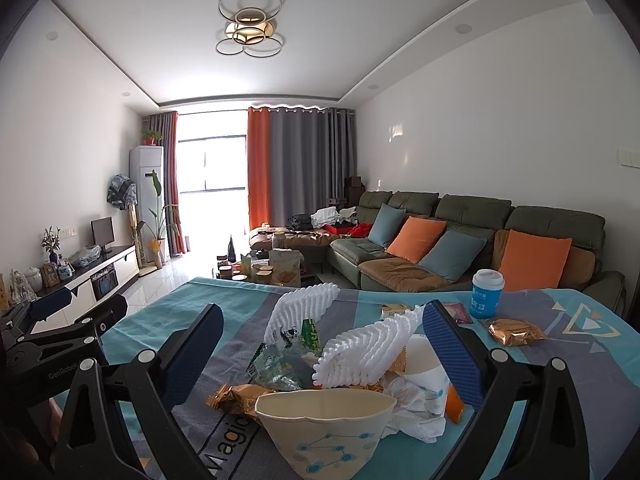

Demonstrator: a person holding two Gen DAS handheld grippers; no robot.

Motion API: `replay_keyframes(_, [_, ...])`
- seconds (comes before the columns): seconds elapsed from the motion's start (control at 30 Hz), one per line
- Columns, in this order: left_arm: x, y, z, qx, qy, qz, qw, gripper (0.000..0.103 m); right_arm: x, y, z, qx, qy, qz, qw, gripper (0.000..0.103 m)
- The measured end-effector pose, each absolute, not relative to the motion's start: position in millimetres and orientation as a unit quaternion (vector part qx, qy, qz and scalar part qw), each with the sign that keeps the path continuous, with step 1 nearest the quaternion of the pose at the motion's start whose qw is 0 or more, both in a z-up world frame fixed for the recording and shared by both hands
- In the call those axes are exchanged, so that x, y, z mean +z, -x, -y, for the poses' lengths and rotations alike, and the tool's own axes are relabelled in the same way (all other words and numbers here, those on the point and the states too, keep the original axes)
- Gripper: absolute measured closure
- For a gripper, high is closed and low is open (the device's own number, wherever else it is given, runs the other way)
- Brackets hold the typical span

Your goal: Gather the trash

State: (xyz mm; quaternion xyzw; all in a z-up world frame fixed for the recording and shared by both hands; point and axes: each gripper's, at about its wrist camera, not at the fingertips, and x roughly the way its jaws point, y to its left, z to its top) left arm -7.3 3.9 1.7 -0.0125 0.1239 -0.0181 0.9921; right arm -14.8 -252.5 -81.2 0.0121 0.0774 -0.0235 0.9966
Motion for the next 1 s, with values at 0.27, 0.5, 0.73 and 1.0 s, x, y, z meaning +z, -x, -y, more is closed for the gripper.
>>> replay_keyframes(0.27, [-2, 7, 0, -0.042, 0.005, -0.133, 0.99, 0.006, -82, 15, 253, -0.019, -0.012, -0.087, 0.996, 0.007])
replay_keyframes(0.5, [-15, -4, 17, -0.111, -0.013, -0.173, 0.979, 0.006, -88, 8, 272, -0.02, -0.038, -0.124, 0.991, 0.007])
replay_keyframes(0.73, [-34, -16, 45, -0.185, -0.047, -0.217, 0.957, 0.007, -93, -5, 279, 0.012, -0.067, -0.167, 0.984, 0.013])
replay_keyframes(1.0, [-57, -43, 62, -0.245, -0.051, -0.279, 0.927, 0.041, -103, -22, 284, 0.054, -0.11, -0.213, 0.969, 0.039])
